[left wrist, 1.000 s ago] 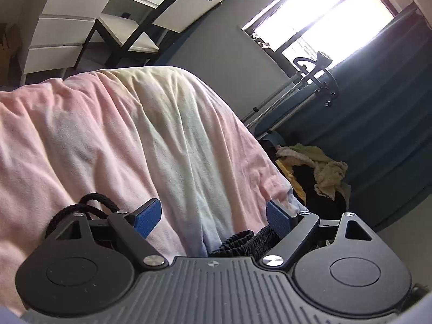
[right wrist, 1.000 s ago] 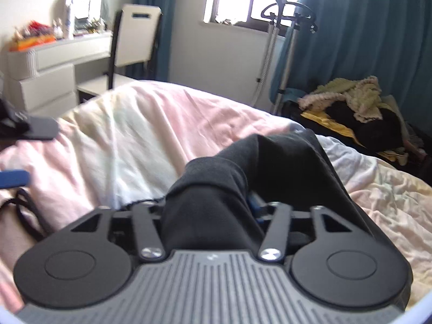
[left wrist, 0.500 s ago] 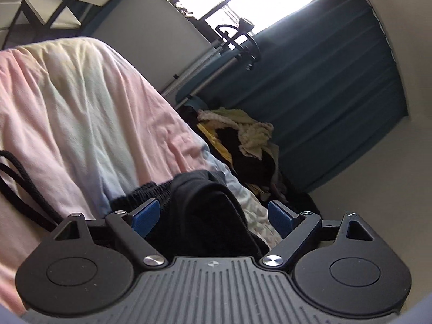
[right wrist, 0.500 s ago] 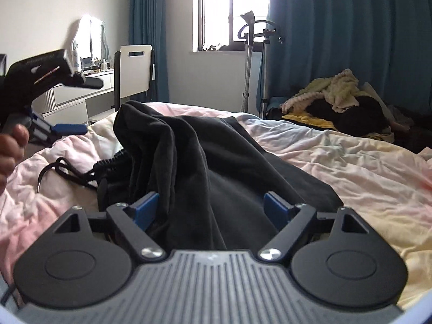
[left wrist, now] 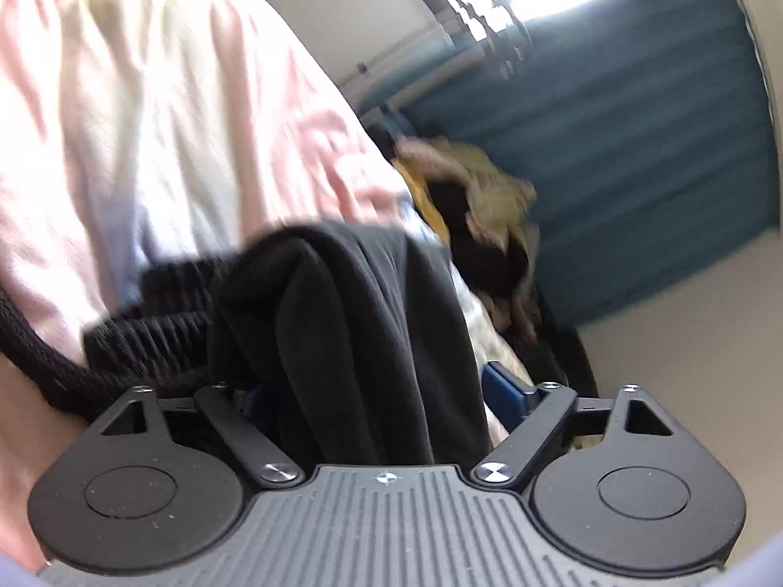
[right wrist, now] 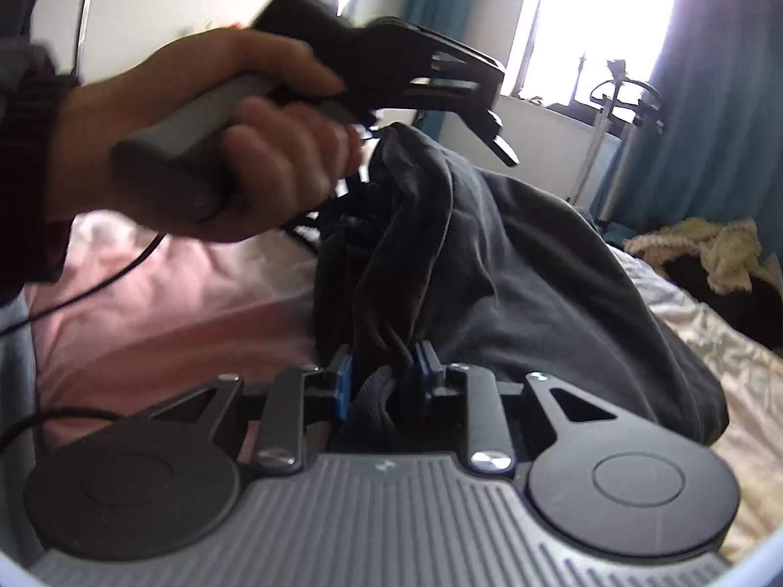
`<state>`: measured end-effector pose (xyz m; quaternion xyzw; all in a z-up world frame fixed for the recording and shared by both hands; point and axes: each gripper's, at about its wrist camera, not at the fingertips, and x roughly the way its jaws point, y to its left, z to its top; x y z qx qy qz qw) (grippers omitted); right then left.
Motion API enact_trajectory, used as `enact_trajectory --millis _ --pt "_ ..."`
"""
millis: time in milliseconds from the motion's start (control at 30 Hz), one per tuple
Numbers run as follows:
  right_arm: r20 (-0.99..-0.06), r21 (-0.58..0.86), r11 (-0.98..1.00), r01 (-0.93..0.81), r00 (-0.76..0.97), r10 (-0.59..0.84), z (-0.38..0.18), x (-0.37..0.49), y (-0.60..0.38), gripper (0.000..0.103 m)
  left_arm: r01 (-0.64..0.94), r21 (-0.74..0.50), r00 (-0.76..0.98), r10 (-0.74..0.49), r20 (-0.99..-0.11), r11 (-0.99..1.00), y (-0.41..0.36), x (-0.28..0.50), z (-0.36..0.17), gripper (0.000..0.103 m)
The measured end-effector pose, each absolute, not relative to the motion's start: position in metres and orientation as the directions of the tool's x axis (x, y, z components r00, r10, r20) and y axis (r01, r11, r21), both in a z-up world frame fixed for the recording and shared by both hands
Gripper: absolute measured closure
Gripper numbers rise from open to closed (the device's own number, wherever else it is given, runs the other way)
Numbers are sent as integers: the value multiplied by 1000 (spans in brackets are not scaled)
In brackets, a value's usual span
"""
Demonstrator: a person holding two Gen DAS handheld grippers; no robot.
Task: Fold clothes
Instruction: 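Hold the pants bundle with the left tool while the right tool pinches the leg beside it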
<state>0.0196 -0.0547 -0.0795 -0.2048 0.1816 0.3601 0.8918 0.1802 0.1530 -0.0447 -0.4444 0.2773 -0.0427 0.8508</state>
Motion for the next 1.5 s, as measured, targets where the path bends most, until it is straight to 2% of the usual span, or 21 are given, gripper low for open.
enact_trajectory --millis 33,100,133,167,200,300,367,400,500,600,667,800,967,1033,1067,1100,1233,1333,1433,1500 --pt "-475 -264 641 -721 675 564 -79 18 -52 76 -194 -771 858 -276 -434 607 156 177 -44 43" --pt "-478 -296 624 -723 678 558 -78 16 -49 76 -220 -777 865 -250 -435 590 163 171 -43 78" --pt "-475 -309 621 -720 683 556 -78 15 -48 76 -219 -783 869 -248 -428 582 164 167 -42 84" --pt "-474 -313 621 -719 685 553 -79 13 -48 76 -218 -789 874 -246 -420 575 166 163 -41 85" --pt "-474 -312 624 -717 686 552 -80 12 -47 75 -211 -797 880 -246 -407 566 167 159 -39 86" --pt "-452 -320 642 -697 708 543 -74 4 -47 75 -109 -837 913 -279 -297 536 170 145 -30 86" --pt "-435 -358 648 -672 734 521 -72 -4 -43 76 -127 -798 907 -257 -334 590 168 151 -27 86" --pt "-432 -371 654 -659 746 507 -71 -6 -41 75 -171 -763 897 -222 -382 623 167 157 -31 86" --pt "-465 -340 661 -669 731 500 -79 -4 -37 75 -311 -759 863 -166 -478 572 180 167 -63 86" --pt "-479 -368 624 -689 716 508 -88 -7 -32 75 -327 -806 876 -163 -454 493 188 165 -81 84" --pt "-480 -404 604 -687 721 500 -93 -9 -30 73 -308 -800 884 -157 -441 515 185 163 -77 82" --pt "-486 -392 612 -687 720 496 -95 -7 -33 71 -284 -811 893 -167 -418 511 183 152 -69 69" --pt "-484 -384 619 -685 720 497 -95 -7 -34 71 -266 -777 892 -159 -422 570 173 131 -49 62" --pt "-481 -374 624 -686 719 502 -95 -6 -34 71 -248 -754 894 -157 -420 608 163 129 -46 63" --pt "-477 -376 624 -685 721 503 -95 -6 -33 72 -259 -742 892 -142 -429 618 160 130 -46 71" --pt "-472 -380 623 -684 723 505 -96 -6 -33 72 -270 -730 890 -126 -437 628 157 131 -46 90" --pt "-463 -407 608 -681 728 506 -101 -9 -30 72 -353 -710 865 -76 -495 609 165 132 -58 91" --pt "-461 -416 604 -680 730 505 -101 -12 -28 72 -331 -693 873 -71 -482 640 165 129 -63 91" --pt "-453 -427 612 -666 743 493 -101 -12 -30 72 -290 -746 891 -115 -438 600 169 120 -61 90" --pt "-447 -376 645 -665 740 503 -93 -12 -38 72 -283 -753 893 -124 -433 594 170 111 -56 90"
